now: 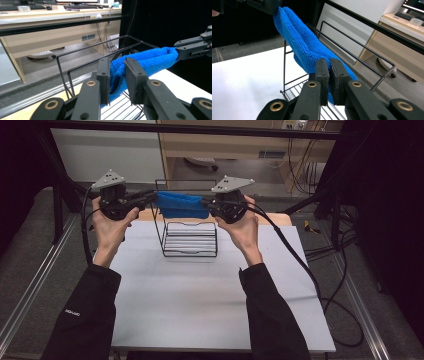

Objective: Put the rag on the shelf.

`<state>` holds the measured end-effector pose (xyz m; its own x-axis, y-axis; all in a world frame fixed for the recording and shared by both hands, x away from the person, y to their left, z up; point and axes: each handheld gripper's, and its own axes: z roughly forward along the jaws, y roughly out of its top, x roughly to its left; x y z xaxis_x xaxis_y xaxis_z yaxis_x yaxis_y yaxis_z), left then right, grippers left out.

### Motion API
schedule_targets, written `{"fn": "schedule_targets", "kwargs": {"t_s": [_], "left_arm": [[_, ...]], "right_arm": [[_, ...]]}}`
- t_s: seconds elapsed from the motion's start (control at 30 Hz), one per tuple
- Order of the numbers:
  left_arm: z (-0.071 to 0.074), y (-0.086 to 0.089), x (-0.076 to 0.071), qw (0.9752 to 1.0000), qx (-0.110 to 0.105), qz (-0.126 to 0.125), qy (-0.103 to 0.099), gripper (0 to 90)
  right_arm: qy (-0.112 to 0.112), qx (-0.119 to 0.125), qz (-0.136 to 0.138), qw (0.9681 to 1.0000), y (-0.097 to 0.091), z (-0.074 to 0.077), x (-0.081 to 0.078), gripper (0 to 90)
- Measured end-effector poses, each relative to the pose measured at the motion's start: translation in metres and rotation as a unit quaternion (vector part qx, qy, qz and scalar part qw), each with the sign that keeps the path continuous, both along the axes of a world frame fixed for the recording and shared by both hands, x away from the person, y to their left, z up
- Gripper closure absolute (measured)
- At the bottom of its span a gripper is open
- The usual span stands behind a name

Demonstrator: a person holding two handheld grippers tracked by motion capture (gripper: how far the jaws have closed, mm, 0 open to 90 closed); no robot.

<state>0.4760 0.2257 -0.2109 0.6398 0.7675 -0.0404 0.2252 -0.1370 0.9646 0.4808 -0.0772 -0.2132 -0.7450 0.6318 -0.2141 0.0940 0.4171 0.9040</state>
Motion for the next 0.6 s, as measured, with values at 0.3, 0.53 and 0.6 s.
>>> {"fn": "schedule_targets", "kwargs": {"t_s": [0.3, 0.53, 0.6], "left_arm": [[0.010, -0.005, 0.003, 0.9998, 0.016, -0.005, 0.008, 85.3], [-0.007, -0.011, 0.002, 0.9966, 0.061, -0.031, 0.046, 89.9], [-0.012, -0.011, 0.001, 0.9956, 0.068, -0.035, 0.054, 89.9]], "right_arm": [[0.005, -0.008, 0.002, 1.0000, 0.002, -0.002, -0.002, 85.8], [0.008, -0.010, 0.002, 0.9999, 0.002, -0.002, -0.002, 85.5], [0.010, -0.012, 0.002, 0.9999, 0.003, -0.004, -0.002, 85.2]]}}
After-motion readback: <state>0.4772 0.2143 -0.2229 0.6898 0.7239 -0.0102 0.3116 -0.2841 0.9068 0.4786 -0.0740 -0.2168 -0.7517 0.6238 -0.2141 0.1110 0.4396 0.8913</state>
